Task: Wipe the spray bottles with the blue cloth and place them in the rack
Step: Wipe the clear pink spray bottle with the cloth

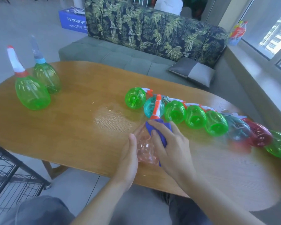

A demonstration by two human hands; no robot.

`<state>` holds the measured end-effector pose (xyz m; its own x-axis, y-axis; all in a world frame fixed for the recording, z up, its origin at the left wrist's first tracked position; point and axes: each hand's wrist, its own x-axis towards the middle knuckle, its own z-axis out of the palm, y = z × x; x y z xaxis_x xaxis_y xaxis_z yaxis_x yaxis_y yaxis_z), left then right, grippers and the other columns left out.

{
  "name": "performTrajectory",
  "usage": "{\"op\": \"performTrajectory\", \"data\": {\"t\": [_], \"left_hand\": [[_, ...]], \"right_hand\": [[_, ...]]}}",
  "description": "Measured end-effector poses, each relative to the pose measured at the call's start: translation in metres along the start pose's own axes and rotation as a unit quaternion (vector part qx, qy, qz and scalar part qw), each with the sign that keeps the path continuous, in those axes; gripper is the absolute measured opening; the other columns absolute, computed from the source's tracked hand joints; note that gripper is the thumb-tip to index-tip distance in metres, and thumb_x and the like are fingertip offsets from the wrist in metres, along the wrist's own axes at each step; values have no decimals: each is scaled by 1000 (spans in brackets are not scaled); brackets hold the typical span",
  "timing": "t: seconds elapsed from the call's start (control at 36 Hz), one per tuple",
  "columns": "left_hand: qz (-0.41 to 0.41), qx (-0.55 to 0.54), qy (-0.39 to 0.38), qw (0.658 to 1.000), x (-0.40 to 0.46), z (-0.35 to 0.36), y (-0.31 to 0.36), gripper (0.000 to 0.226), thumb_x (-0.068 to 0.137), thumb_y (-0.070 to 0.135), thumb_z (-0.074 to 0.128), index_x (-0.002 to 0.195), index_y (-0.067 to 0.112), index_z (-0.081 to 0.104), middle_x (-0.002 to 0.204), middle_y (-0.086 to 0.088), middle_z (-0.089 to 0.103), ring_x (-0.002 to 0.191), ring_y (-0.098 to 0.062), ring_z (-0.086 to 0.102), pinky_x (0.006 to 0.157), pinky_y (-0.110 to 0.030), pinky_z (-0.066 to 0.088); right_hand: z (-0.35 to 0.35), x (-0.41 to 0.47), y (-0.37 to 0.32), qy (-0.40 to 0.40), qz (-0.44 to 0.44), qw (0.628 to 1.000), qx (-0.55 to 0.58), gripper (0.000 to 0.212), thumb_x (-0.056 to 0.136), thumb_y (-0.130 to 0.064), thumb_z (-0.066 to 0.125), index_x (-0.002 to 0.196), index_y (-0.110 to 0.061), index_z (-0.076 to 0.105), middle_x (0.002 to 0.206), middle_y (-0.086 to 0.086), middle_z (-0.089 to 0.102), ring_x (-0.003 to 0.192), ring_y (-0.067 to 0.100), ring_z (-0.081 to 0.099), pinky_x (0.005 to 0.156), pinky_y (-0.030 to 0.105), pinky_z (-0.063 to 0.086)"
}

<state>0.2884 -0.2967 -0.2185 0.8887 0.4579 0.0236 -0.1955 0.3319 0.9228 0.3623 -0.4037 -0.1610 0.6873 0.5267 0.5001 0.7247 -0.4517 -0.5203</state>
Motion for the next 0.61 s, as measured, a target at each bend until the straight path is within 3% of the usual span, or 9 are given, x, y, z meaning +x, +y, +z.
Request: {"op": "performTrajectory", "data": {"t": [0.06, 0.08, 0.19, 0.28, 0.36, 0.42, 0.5, 0.56, 0.61], "left_hand": [[-16, -21, 10, 1000, 0, -1, 0, 62, 104, 66, 23, 153, 44, 53, 150, 9, 66, 137, -21, 64, 94, -37, 59], [-22, -31, 9, 999, 0, -2, -1, 64, 102, 66, 24, 154, 41, 51, 148, 8, 67, 136, -20, 65, 94, -34, 58], [-28, -28, 5, 999, -2, -3, 0, 73, 96, 80, 32, 155, 41, 53, 149, -1, 67, 139, -23, 64, 107, -41, 52], [-42, -47, 3, 998, -3, -4, 3, 75, 92, 82, 32, 153, 44, 56, 154, -1, 63, 146, -23, 56, 119, -49, 46], [-43, -82, -19, 996, -4, -7, 6, 70, 96, 79, 30, 152, 45, 57, 155, -6, 62, 143, -32, 59, 120, -59, 44], [-36, -83, -24, 996, -6, -7, 9, 72, 93, 83, 45, 153, 44, 55, 153, -7, 63, 140, -31, 62, 117, -58, 47], [-31, -79, -28, 996, -6, -5, 13, 89, 76, 82, 78, 153, 43, 56, 144, -5, 68, 118, -27, 68, 89, -45, 62], [-29, -88, -31, 995, -5, -7, 10, 91, 72, 72, 89, 152, 45, 56, 137, -4, 68, 113, -28, 67, 86, -49, 59], [-21, -82, -26, 996, -4, -9, 7, 83, 75, 59, 92, 150, 48, 58, 137, 0, 70, 113, -23, 70, 87, -46, 59]], "right_hand": [[3, -10, -4, -13, -66, 997, -26, 32, 103, -38, 53, 129, -32, 71, 98, -7, 52, 77, 16, 57, 67, 37, 52], [3, -14, -3, -19, -97, 994, -35, 31, 103, -37, 55, 128, -31, 72, 100, -5, 53, 79, 17, 57, 66, 36, 52], [-1, -28, 8, -45, -201, 977, -47, 30, 103, -32, 58, 129, -29, 73, 102, -2, 58, 82, 19, 57, 64, 33, 52], [-10, -36, 12, -84, -275, 956, -62, 28, 104, -32, 61, 129, -28, 73, 103, -3, 57, 83, 18, 56, 59, 30, 51], [-18, -39, 13, -92, -334, 937, -48, 27, 98, -27, 69, 125, -27, 75, 108, -4, 57, 81, 17, 57, 59, 29, 52], [-23, -39, 14, -76, -301, 951, 9, 27, 100, -26, 67, 126, -27, 73, 114, -5, 61, 87, 13, 59, 69, 24, 54], [-23, -40, 13, -6, -107, 988, 111, 28, 102, -33, 60, 127, -32, 70, 103, -8, 58, 86, 7, 59, 76, 18, 47], [-16, -40, 11, 33, 37, 983, 177, 27, 100, -31, 60, 124, -39, 72, 96, -9, 60, 88, 12, 62, 78, 17, 46], [-8, -40, 9, 34, 122, 964, 234, 28, 103, -24, 61, 121, -44, 72, 106, -11, 68, 103, 14, 65, 87, 17, 47]]}}
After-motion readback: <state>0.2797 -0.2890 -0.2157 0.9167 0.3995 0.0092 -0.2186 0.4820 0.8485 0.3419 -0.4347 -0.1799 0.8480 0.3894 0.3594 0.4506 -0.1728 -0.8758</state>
